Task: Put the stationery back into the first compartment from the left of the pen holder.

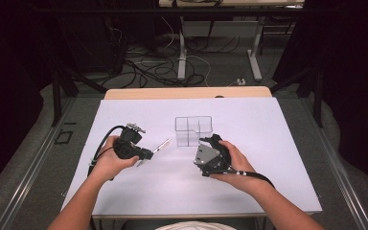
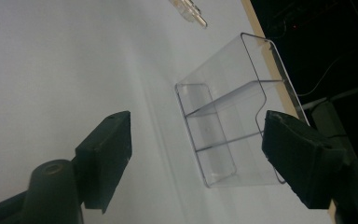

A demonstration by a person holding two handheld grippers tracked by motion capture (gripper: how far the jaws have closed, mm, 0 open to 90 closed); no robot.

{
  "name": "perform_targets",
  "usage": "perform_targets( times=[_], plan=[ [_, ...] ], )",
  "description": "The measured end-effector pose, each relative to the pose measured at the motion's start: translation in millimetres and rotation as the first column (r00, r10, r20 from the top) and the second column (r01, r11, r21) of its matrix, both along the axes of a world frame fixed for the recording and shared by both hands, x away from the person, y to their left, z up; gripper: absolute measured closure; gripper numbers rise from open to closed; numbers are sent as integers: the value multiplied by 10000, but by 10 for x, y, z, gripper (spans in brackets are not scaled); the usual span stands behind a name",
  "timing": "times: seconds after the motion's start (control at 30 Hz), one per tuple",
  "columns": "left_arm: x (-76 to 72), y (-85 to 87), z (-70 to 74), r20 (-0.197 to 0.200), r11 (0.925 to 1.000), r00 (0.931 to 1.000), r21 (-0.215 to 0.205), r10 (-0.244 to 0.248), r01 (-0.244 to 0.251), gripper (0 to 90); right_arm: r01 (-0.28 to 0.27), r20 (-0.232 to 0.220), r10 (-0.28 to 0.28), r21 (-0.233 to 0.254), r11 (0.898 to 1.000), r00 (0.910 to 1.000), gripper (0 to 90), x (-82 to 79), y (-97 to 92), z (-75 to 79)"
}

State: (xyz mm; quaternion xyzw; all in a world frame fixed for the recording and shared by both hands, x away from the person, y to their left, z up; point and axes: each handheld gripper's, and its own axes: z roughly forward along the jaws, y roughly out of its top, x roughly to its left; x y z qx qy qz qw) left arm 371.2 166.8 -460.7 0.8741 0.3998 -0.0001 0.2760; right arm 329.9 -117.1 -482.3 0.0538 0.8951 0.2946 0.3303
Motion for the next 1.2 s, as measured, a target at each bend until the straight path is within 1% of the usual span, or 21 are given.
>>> perform_targets(
  times=[0.07, 0.13, 0.17, 0.2, 0.3, 0.33, 0.37, 0.43, 0.47, 0.6, 0.63, 0.67, 0.7, 0.73, 0.87, 0.9, 0.93, 1.0, 1.03, 1.17, 1.2],
  plan=[
    [6, -6, -11, 80, 9999, 9998, 32, -161, 161, 795, -178, 204, 183, -242, 9995, 9996, 289, -3, 45, -4],
    [-5, -24, -16, -22, 10000, 10000, 2, -54, 54, 795, -428, 318, 441, -409, 9982, 9985, 323, -5, 87, -4],
    [-7, -28, -18, -19, 10000, 10000, 9, -74, 74, 795, -716, 514, 748, -614, 9955, 9959, 326, 7, 103, 1],
    [-9, -33, -21, -47, 10000, 9999, 8, -89, 89, 795, -732, 613, 775, -703, 9948, 9951, 327, -1, 126, 1],
    [-1, -36, -29, 25, 9994, 9995, 120, -318, 317, 795, -1112, 1139, 1247, -1180, 9868, 9856, 347, 1, 185, -1],
    [-5, -43, -33, -20, 9995, 9996, 83, -290, 290, 795, -1131, 1318, 1282, -1164, 9867, 9829, 355, -8, 205, -14],
    [0, -44, -36, 7, 9992, 9992, 72, -388, 387, 795, -1357, 1430, 1574, -1508, 9792, 9771, 359, -5, 220, -7],
    [-17, -65, -41, -156, 9999, 9997, 9, -163, 163, 795, -1644, 1557, 1915, -1715, 9714, 9691, 360, -9, 257, -29],
    [-15, -66, -46, -109, 9998, 9997, 38, -212, 213, 795, -1816, 1550, 2111, -1847, 9659, 9651, 360, -11, 275, -45],
    [-18, -85, -59, -119, 9996, 9995, 1, -290, 290, 795, -2274, 1869, 2809, -2638, 9374, 9414, 362, -25, 328, -108],
    [-5, -82, -59, -24, 9987, 9987, 47, -505, 505, 795, -2302, 1882, 2859, -2709, 9347, 9396, 364, -31, 335, -119],
    [-8, -88, -60, -83, 9987, 9987, 61, -507, 508, 795, -2372, 1745, 2919, -2786, 9307, 9404, 364, -31, 345, -124],
    [-9, -98, -70, -76, 9986, 9986, 14, -529, 529, 795, -2444, 1800, 3005, -2784, 9288, 9367, 366, -26, 350, -134],
    [-15, -109, -74, -167, 9988, 9987, -50, -486, 486, 795, -2370, 1810, 2966, -2912, 9268, 9377, 372, -31, 355, -133],
    [-22, -154, -91, -278, 9979, 9975, -31, -650, 649, 795, -2347, 1881, 2930, -2801, 9308, 9374, 408, -33, 368, -144],
    [-20, -163, -97, -172, 9973, 9971, 5, -739, 739, 795, -2393, 1891, 3000, -2878, 9273, 9350, 412, -32, 370, -140],
    [-26, -178, -103, -243, 9972, 9969, -28, -742, 742, 795, -2330, 1885, 2957, -2958, 9264, 9365, 427, -42, 371, -133],
    [-31, -206, -116, -283, 9964, 9961, -89, -840, 837, 795, -2543, 1868, 3144, -2875, 9234, 9307, 439, -42, 379, -138],
    [-40, -224, -115, -484, 9968, 9957, -120, -795, 791, 795, -2510, 1861, 3095, -2819, 9260, 9325, 448, -49, 382, -144],
    [-51, -294, -134, -499, 9955, 9944, -183, -936, 928, 795, -2693, 1816, 3341, -3076, 9126, 9249, 492, -60, 405, -166],
    [-51, -311, -136, -486, 9947, 9936, -153, -1018, 1012, 795, -2732, 1737, 3406, -3231, 9061, 9240, 501, -66, 410, -164]
  ],
)
